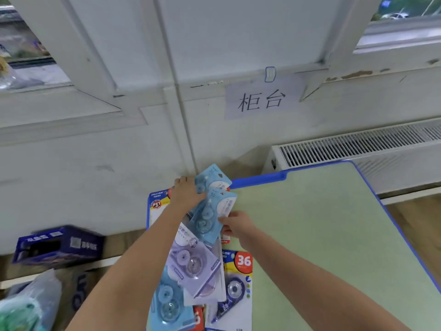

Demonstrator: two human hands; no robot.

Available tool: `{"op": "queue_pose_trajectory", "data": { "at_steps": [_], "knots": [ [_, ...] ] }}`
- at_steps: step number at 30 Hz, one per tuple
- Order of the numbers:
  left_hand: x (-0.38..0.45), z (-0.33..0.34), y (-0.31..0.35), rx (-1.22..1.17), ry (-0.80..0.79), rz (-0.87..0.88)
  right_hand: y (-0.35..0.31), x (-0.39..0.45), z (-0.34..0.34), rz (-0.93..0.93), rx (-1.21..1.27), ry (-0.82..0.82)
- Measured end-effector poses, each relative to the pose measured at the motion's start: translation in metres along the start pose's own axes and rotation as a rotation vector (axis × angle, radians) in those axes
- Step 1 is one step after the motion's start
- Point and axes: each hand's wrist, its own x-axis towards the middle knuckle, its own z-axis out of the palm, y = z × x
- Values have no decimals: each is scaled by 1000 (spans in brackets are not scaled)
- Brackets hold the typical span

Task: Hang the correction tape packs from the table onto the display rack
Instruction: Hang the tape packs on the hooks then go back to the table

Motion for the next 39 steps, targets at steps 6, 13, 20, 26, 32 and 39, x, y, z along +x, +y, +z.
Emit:
{"op": "queue_pose_trajectory", "data": {
  "at_steps": [6, 13, 20, 26, 32, 39],
  "knots": [
    [4, -4, 9, -152, 126, 76, 1, -7, -19, -62, 270, 69],
    [-22, -23, 58, -716, 104, 124, 6, -25, -75, -196, 420, 311],
    [-90, 13, 155, -944, -160, 228, 34, -86, -165, -338, 435, 521],
    [-178, 35, 267, -1056, -342, 407, 95, -197, -271, -534, 468, 703],
    [-321, 55, 401, -1048, -456, 692, 183, -349, -377, -686, 588, 968],
    [-510, 78, 544, -1084, -679, 992, 290, -528, -467, -883, 682, 1314]
  ]
}}
